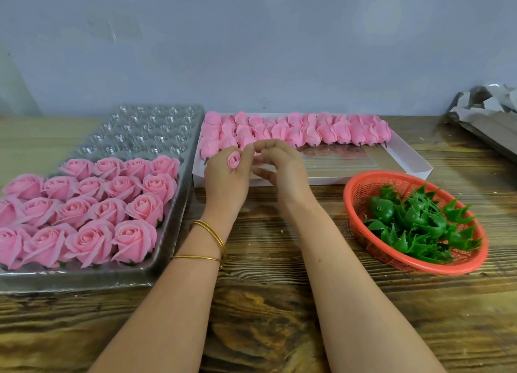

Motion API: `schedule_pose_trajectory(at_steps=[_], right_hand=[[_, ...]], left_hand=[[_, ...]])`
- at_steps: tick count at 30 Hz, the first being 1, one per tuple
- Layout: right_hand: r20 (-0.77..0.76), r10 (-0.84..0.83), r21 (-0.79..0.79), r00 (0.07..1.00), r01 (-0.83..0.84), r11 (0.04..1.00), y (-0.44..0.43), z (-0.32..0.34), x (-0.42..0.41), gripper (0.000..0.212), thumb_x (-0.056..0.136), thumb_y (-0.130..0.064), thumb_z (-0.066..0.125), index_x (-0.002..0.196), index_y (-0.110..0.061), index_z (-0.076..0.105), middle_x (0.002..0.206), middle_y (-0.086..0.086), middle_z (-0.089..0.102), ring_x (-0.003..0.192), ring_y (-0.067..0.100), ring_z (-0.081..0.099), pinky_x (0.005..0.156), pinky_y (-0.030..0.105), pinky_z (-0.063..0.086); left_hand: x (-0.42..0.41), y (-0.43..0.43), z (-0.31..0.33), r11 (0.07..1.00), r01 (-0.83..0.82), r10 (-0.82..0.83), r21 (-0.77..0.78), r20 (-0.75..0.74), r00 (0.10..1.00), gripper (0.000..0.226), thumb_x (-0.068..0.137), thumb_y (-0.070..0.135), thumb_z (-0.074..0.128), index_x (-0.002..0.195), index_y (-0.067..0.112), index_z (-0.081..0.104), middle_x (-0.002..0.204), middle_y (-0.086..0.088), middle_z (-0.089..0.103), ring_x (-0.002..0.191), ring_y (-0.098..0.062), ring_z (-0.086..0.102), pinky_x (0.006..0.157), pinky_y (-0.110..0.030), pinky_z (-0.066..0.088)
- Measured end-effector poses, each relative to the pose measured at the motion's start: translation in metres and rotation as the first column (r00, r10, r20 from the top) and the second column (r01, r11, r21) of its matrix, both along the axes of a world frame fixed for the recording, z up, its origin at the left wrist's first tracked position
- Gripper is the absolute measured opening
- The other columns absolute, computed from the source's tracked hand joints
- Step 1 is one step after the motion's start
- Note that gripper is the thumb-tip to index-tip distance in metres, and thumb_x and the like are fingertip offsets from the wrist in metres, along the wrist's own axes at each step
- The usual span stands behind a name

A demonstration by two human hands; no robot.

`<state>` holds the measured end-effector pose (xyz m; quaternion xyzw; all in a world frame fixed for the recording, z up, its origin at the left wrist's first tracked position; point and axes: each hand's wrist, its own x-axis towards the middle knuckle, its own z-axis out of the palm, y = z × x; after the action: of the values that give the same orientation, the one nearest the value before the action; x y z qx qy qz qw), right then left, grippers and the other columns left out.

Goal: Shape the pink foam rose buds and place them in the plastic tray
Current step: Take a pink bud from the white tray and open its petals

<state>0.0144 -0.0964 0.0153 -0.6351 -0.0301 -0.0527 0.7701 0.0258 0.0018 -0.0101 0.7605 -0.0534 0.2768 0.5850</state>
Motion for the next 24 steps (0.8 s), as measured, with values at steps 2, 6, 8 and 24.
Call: schedule_pose_trajectory(at_steps=[2, 6, 8, 24], right_hand=[[0.024, -0.035, -0.117, 0.999, 0.038, 0.992, 0.000, -0.002, 0.000, 0.021, 0.081, 0.012, 0.054, 0.089, -0.005, 0.063, 0.075, 0.003, 0.061, 0.070, 0.011, 0.059, 0.076, 0.031, 0.053], [0.049, 0.075, -0.219, 0.996, -0.063, 0.974, 0.001, -0.006, -0.002, 0.034, 0.071, 0.024, 0.061, 0.086, -0.006, 0.059, 0.074, 0.006, 0.062, 0.069, 0.012, 0.059, 0.069, 0.025, 0.052], [0.048, 0.147, -0.238, 0.988, -0.132, 0.962, 0.002, -0.008, -0.001, 0.037, 0.069, 0.027, 0.062, 0.095, 0.001, 0.058, 0.077, 0.008, 0.061, 0.069, 0.013, 0.058, 0.067, 0.023, 0.050], [0.063, 0.211, -0.313, 0.975, -0.181, 0.932, 0.002, -0.014, 0.001, 0.032, 0.082, 0.017, 0.059, 0.113, 0.016, 0.057, 0.095, 0.034, 0.062, 0.083, 0.024, 0.049, 0.088, 0.047, 0.047]], left_hand=[[0.001, 0.001, 0.001, 0.998, -0.027, 0.027, 0.049, 0.004, 1.000, 0.041, 0.095, 0.023, 0.057, 0.055, 0.018, 0.051, 0.056, -0.003, 0.050, 0.054, -0.005, 0.047, 0.055, -0.029, 0.038], [0.001, -0.001, 0.003, 0.999, -0.003, 0.002, -0.047, -0.005, 1.000, 0.041, 0.092, 0.025, 0.060, 0.053, 0.019, 0.044, 0.056, -0.002, 0.046, 0.052, -0.005, 0.040, 0.053, -0.035, 0.036], [0.001, -0.002, 0.002, 0.985, 0.028, -0.035, -0.172, -0.037, 0.999, 0.035, 0.090, 0.026, 0.061, 0.059, 0.012, 0.054, 0.058, -0.004, 0.054, 0.056, -0.010, 0.050, 0.051, -0.036, 0.042], [0.002, 0.000, 0.002, 0.885, 0.227, -0.274, -0.406, -0.062, 0.960, 0.024, 0.084, 0.025, 0.071, 0.061, 0.029, 0.072, 0.058, 0.008, 0.066, 0.058, -0.005, 0.064, 0.055, -0.021, 0.052]])
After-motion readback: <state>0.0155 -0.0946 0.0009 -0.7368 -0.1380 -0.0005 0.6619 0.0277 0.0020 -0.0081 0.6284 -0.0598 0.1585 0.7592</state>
